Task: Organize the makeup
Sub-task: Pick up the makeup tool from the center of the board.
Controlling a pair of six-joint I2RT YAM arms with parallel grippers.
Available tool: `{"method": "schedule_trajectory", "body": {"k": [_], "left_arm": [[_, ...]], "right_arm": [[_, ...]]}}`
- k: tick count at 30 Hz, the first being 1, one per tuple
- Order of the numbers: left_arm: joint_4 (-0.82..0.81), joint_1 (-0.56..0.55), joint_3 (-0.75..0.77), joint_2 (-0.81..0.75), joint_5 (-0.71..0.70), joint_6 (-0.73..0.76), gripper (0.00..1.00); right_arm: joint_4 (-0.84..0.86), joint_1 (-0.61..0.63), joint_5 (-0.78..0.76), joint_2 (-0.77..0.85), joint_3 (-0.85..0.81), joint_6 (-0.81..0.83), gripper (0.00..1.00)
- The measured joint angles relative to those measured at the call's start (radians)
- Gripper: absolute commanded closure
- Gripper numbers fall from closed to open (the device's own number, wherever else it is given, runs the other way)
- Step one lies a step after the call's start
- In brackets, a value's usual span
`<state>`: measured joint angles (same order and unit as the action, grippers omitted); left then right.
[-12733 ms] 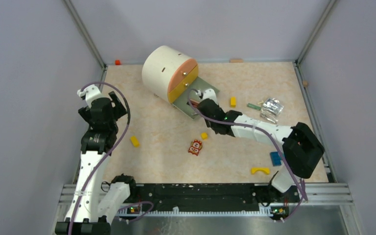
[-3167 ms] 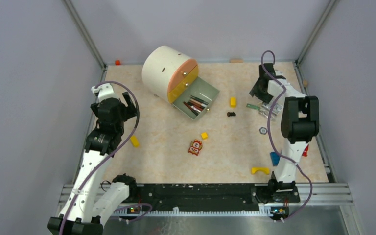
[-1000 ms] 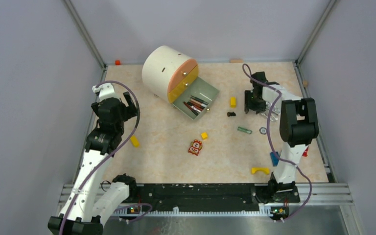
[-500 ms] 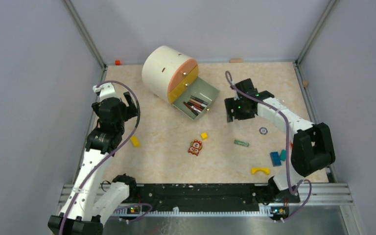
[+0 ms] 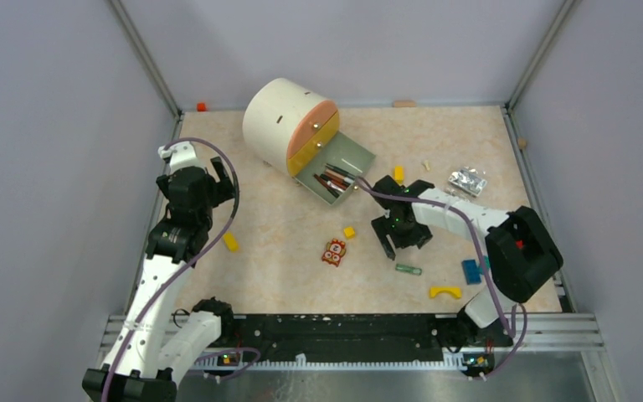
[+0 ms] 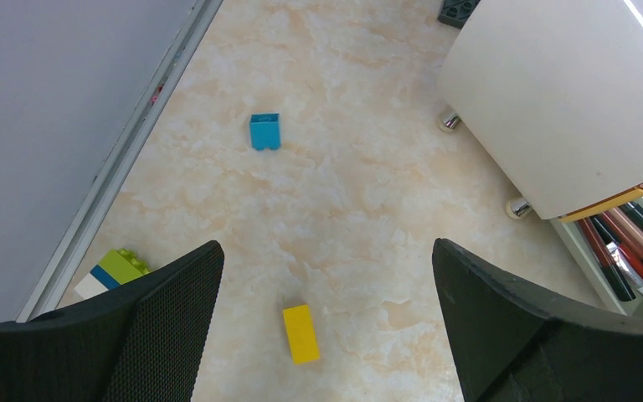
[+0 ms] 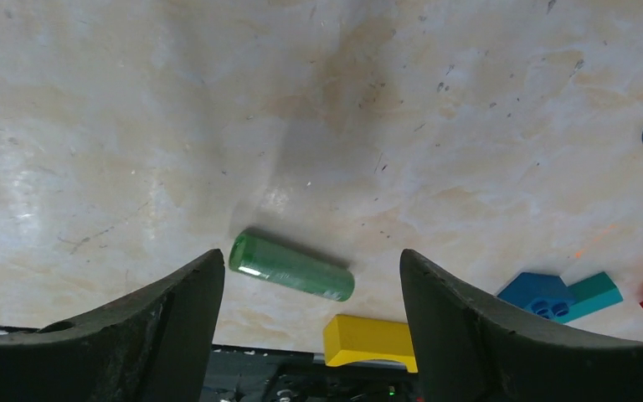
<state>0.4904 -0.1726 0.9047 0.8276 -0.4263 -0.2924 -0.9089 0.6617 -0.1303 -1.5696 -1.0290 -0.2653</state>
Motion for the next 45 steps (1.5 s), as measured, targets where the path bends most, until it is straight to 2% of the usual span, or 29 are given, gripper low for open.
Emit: {"method": "schedule_trajectory", "body": {"k": [7,12,15,18,21,26,31,38,45], "left_arm": [[0.0,0.001,0.0,0.0,0.0,0.0,0.01],[0.0,0.001,0.0,0.0,0.0,0.0,0.01],[0.0,0.002,0.0,0.003,0.0,0.0,0.01],[0.0,0.002,0.0,0.007,0.0,0.0,0.01],[0.0,0.002,0.0,0.008,0.0,0.001,0.01],[0.0,0.008,0.0,0.009,0.0,0.0,0.01],[0.0,0.013,0.0,0.018,0.003,0.001,0.01],[0.0,0.015,0.0,0.034,0.019,0.003,0.01],[0.0,0.015,0.0,0.035,0.024,0.004,0.01]], "right_arm": [[-0.026,0.055,-0.039,-0.15,-0.002,0.004,0.26],[-0.052,0.105,-0.095,-0.158,-0.017,-0.022,0.26],[-0.051,0.108,-0.184,-0.139,-0.027,-0.082,0.26],[-0.045,0.108,-0.262,-0.05,-0.042,-0.169,0.27],[-0.026,0.108,-0.266,0.112,-0.037,-0.267,0.27],[0.013,0.108,-0.174,0.38,0.06,-0.439,0.28],[0.007,0.123,-0.029,0.461,0.181,-0.542,0.29],[-0.042,0.316,0.041,0.459,0.227,-0.589,0.29],[-0.072,0.49,-0.04,0.359,0.251,-0.666,0.27]]}}
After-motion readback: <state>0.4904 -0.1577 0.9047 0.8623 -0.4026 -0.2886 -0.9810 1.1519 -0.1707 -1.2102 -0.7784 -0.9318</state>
